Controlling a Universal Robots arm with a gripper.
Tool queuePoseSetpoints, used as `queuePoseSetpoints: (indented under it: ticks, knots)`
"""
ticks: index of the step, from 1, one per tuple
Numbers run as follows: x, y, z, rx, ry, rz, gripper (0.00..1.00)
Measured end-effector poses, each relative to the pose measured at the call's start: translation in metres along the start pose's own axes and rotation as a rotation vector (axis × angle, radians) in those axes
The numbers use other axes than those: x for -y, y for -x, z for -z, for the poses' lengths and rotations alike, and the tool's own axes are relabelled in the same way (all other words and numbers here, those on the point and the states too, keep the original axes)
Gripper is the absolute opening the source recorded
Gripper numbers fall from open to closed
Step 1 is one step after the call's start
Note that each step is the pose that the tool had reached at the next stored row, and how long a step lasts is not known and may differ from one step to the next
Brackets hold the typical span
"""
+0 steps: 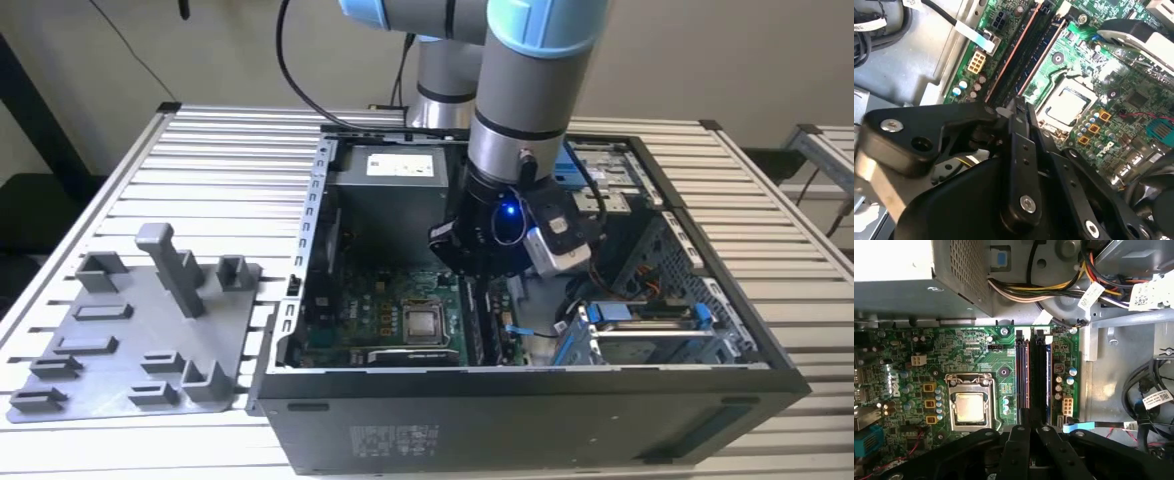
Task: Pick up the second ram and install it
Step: 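Insert the second ram into the second slot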
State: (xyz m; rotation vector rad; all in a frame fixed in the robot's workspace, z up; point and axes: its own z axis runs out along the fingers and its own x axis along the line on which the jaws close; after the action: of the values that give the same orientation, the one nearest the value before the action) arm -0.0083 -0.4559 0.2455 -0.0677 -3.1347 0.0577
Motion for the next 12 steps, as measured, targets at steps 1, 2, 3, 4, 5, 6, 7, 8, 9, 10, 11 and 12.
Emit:
queuePoseSetpoints:
  ticks: [1,2,3,4,5,6,7,8,9,10,11,12]
  knots:
    - [0.0000,0.0000,0.0000,0.0000,0.0000,0.000,0.11]
    - [0.0000,0.0000,0.0000,0.0001,0.0001,0.000,0.11]
    - [0.0000,0.0000,0.0001,0.0000,-0.0001,0.000,0.11]
    - [0.0000,0.0000,0.0000,0.0000,0.0000,0.000,0.11]
    - [0.0000,0.0000,0.0001,0.0000,-0.0001,0.000,0.11]
    - [0.0000,0.0000,0.0001,0.0000,0.0000,0.000,0.11]
    - [0.0000,0.0000,0.0001,0.0000,0.0000,0.000,0.11]
    - [0.0001,0.0000,0.0001,0.0000,-0.0001,0.000,0.11]
    - [0.0001,0.0000,0.0001,0.0000,-0.0001,0.000,0.11]
    - [0.0001,0.0000,0.0001,0.0000,-0.0001,0.000,0.11]
    - [0.0001,0.0000,0.0001,0.0000,0.0000,0.000,0.11]
    - [0.0001,0.0000,0.0001,0.0000,-0.0001,0.000,0.11]
